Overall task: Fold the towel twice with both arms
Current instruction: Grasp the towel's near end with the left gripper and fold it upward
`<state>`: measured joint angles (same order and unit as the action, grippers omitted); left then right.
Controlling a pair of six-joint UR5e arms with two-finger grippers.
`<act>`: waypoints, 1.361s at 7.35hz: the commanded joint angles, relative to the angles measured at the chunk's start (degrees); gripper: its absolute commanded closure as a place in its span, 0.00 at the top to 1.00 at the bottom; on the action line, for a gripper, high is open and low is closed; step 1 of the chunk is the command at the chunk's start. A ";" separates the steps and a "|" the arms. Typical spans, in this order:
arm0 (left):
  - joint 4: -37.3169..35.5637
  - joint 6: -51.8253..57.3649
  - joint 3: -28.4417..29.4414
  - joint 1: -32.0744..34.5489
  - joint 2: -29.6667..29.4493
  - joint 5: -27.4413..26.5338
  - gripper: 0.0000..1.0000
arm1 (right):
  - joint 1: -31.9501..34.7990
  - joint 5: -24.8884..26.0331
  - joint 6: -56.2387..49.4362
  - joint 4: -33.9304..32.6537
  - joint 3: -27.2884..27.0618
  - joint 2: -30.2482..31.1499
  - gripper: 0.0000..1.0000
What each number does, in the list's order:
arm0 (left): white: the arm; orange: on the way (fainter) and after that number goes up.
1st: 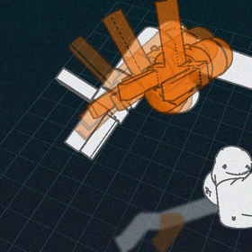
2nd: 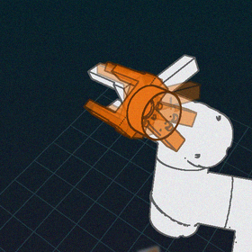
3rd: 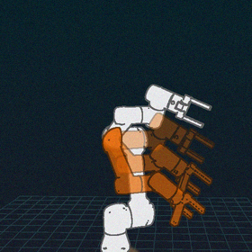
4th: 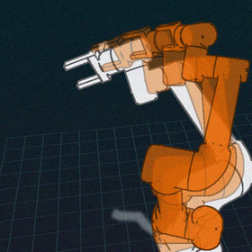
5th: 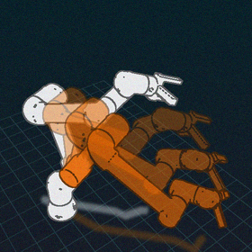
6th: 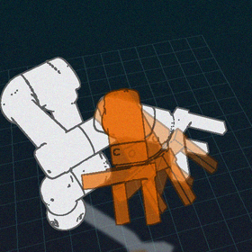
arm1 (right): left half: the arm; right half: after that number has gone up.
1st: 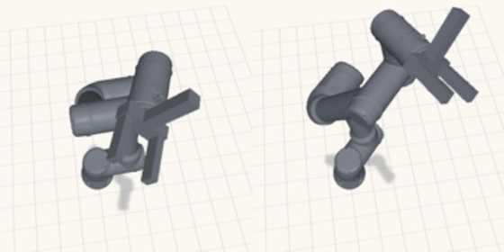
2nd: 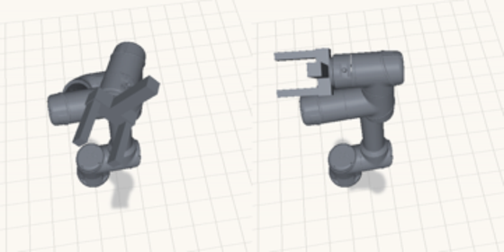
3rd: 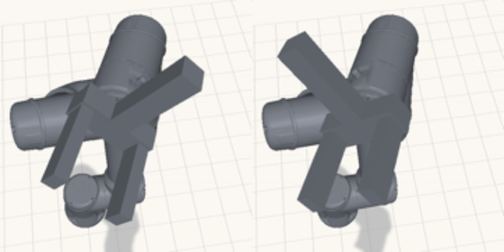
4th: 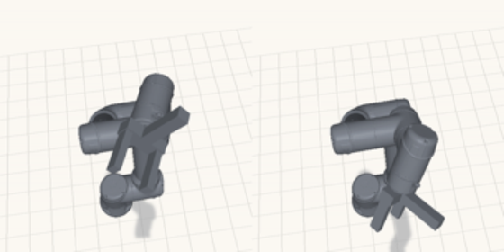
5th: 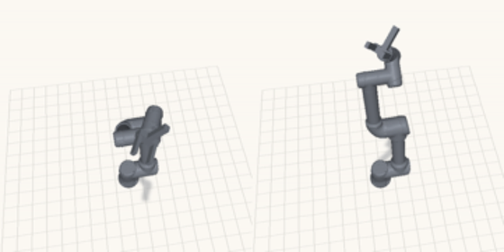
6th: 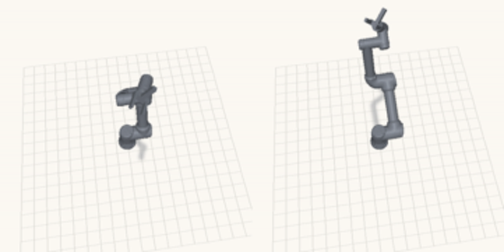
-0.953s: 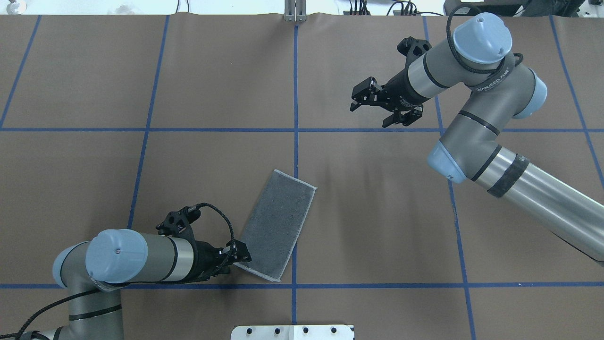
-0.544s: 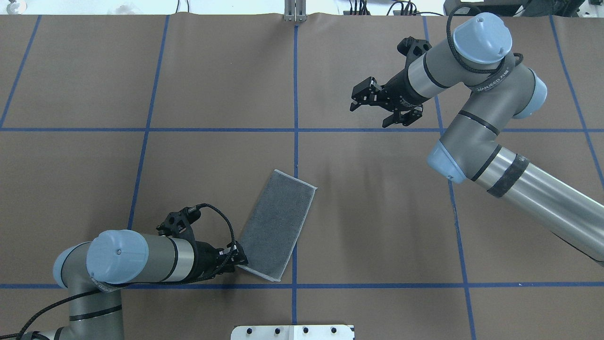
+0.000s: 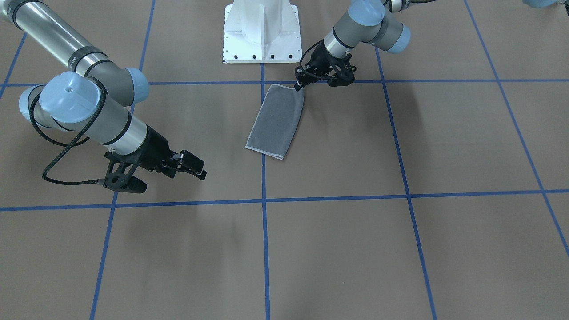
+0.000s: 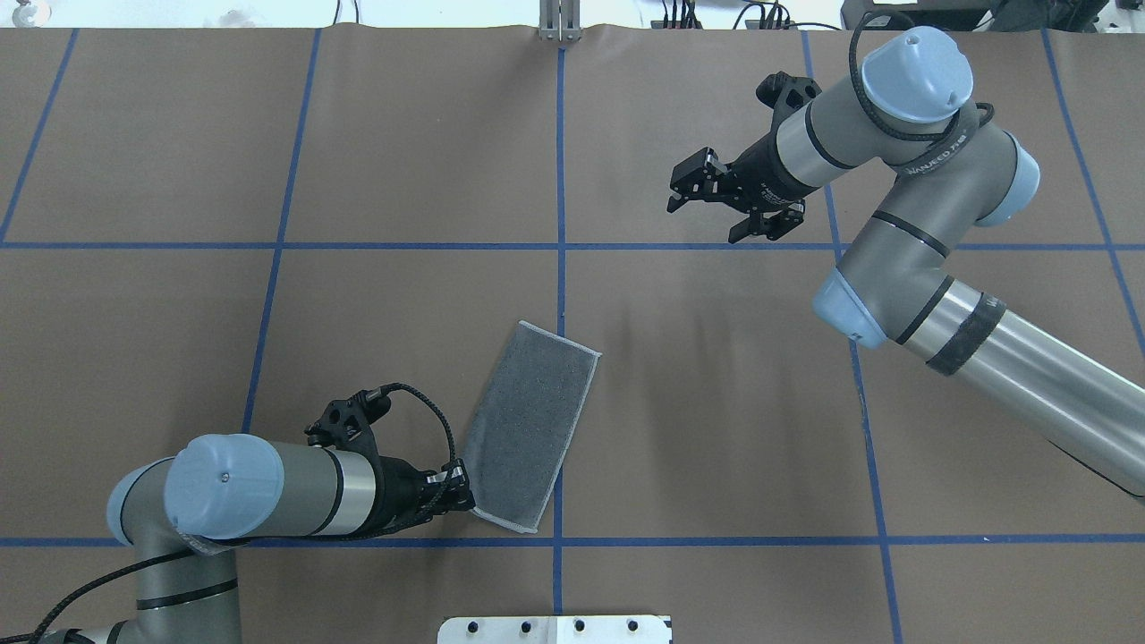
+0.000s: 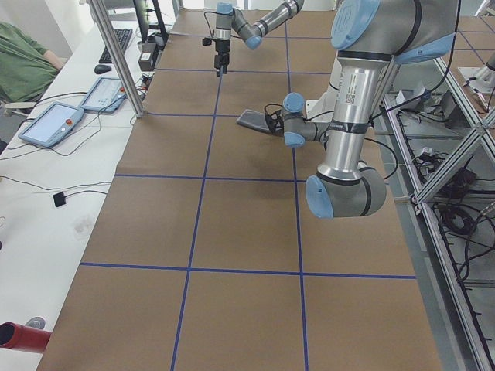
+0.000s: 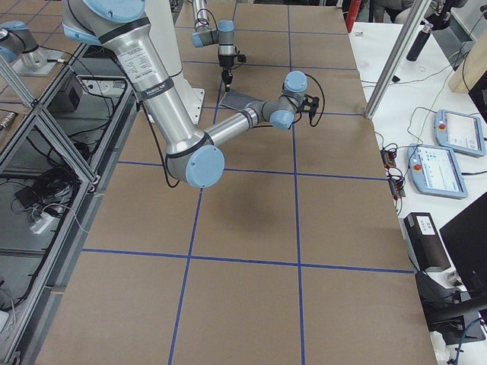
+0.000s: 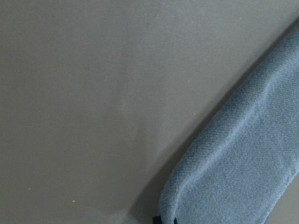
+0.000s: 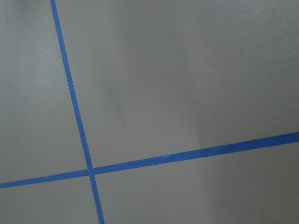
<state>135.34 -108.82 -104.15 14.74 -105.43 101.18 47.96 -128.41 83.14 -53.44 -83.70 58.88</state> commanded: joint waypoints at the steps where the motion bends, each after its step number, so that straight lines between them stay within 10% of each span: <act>1: -0.17 -0.25 -2.37 0.02 -1.26 0.16 0.00 | 0.03 0.00 -0.17 0.00 0.03 0.18 1.00; 10: -5.70 -0.86 10.90 9.95 -13.75 0.07 0.00 | -0.06 0.09 -0.35 0.26 0.65 0.27 1.00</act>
<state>129.60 -109.38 -93.97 24.42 -118.53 101.25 47.90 -128.32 82.79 -53.17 -83.05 59.19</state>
